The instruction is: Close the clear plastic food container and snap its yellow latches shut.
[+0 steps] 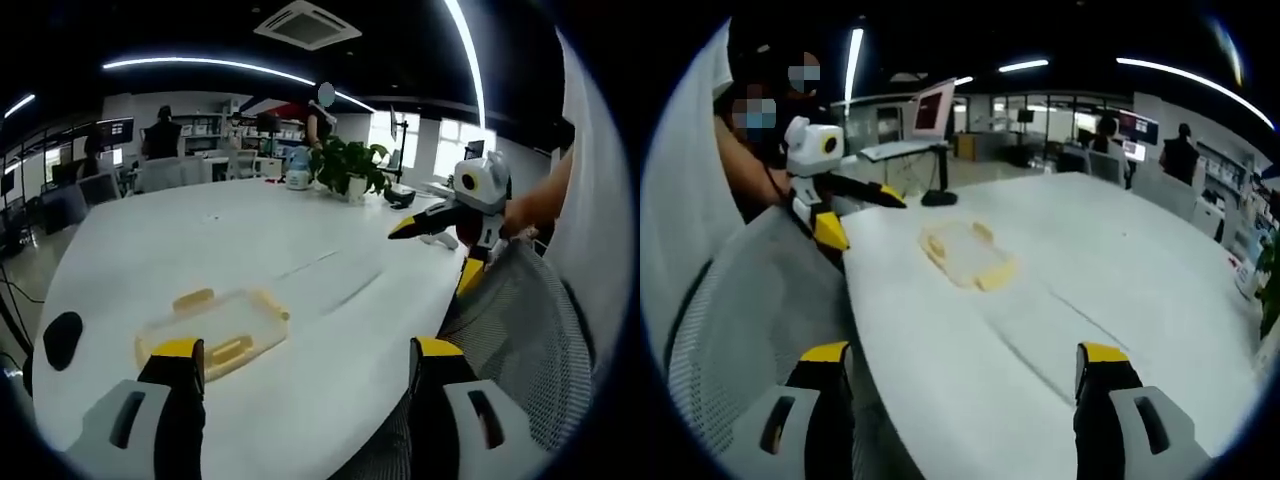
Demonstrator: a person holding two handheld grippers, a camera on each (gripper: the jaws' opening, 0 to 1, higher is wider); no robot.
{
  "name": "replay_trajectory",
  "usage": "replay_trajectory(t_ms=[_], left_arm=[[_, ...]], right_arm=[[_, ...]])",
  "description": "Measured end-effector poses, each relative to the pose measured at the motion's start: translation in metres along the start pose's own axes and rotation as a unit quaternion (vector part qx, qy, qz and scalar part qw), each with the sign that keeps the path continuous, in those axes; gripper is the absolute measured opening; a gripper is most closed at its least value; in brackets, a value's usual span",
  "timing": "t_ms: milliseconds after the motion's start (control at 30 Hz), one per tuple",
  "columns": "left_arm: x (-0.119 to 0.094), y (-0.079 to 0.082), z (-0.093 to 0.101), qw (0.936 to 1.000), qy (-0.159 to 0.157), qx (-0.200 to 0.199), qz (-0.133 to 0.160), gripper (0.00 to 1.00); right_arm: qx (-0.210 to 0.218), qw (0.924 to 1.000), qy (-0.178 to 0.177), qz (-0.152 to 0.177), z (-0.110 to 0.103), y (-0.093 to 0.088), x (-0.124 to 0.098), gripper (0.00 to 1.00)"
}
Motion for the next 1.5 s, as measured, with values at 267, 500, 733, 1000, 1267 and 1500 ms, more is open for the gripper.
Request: replay_trajectory(t_ms=[267,500,733,1000,1267,1500], left_arm=[[0.000,-0.002,-0.007,1.0000,0.000,0.001,-0.007,0.85],[-0.001,-0.002,-0.017,1.0000,0.002,0.002,-0.009,0.84],[-0.002,-0.003,-0.028,0.9999,0.004,0.002,-0.013,0.84],[-0.001,-0.010,-0.036,0.9997,0.001,0.004,-0.025,0.83],[0.000,-0.013,-0.046,0.9992,-0.002,0.013,-0.038,0.82],[0.001,-0.014,-0.057,0.9988,-0.004,0.018,-0.046,0.81]], right_arm=[[-0.008,0.9999,0.008,-0.007,0.000,0.005,0.010,0.92],[-0.015,0.9997,0.014,-0.013,-0.003,0.012,0.018,0.91],[-0.026,0.9992,0.019,-0.024,0.000,0.017,0.026,0.88],[-0.034,0.9985,0.028,-0.032,-0.001,0.022,0.033,0.87],[-0.033,0.9981,0.031,-0.041,0.007,0.027,0.038,0.86],[-0.044,0.9973,0.033,-0.049,0.010,0.033,0.043,0.85]])
Point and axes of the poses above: the point that each gripper's makers call its tool centre point, and the gripper's own axes: x roughly forward along the fingers, z roughly to its right, y roughly out of its top, the point moved 1 cm from there along -x, roughly backward along the fingers, and after that the axes turned 15 degrees about -z, right-handed, at the moved point
